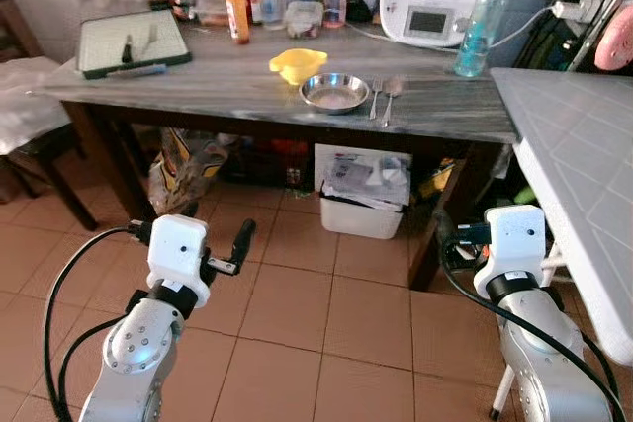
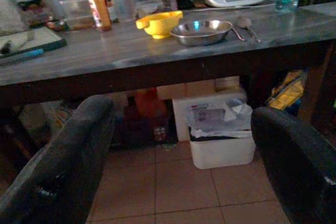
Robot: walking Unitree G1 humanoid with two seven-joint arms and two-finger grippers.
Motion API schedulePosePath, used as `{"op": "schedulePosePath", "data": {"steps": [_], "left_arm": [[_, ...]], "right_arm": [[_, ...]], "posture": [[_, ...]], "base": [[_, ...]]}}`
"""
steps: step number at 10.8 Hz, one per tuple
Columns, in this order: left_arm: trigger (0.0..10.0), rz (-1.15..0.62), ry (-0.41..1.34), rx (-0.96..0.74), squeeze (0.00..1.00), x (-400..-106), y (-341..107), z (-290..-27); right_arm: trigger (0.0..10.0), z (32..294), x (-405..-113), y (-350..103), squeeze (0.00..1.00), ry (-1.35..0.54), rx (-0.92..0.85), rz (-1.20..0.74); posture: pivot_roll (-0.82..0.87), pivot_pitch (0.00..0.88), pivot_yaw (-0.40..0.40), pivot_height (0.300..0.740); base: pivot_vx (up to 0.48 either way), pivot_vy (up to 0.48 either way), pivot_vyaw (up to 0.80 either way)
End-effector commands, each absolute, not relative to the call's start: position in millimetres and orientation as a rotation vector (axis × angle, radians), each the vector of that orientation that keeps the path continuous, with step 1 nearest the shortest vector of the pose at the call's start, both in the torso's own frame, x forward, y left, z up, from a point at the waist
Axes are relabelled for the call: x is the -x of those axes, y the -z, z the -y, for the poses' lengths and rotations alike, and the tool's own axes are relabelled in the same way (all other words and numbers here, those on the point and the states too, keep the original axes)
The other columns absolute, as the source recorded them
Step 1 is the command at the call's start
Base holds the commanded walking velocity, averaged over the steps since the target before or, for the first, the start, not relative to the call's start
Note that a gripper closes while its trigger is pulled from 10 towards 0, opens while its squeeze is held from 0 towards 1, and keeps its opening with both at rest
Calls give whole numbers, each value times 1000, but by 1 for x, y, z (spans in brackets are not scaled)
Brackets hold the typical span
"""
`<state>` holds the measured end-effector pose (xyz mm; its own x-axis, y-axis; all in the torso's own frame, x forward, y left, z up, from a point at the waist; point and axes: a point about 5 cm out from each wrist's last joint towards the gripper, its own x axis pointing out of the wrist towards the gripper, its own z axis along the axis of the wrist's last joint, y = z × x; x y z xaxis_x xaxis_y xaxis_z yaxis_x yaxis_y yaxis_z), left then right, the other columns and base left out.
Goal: Setting the table
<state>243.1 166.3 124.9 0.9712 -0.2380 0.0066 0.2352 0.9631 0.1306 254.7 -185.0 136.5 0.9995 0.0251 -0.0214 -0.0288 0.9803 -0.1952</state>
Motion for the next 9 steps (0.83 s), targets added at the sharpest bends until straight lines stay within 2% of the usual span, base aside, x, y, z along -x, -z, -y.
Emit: {"op": "schedulePosePath", "data": {"steps": [1,7,9], "left_arm": [[10000,27,260,-117,0,-242,-127,-163],[10000,28,272,-117,0,-242,-128,-161],[10000,30,277,-115,0,-242,-128,-161]], "right_arm": [[10000,187,-255,-139,0,-21,210,-13],[10000,188,-257,-140,0,-19,214,-4],[10000,188,-257,-141,0,-15,211,-7]], "posture": [[64,20,10,740],[63,18,12,740],[60,19,13,740]], "base": [[0,-356,0],[0,-459,0],[0,-426,-653]]}}
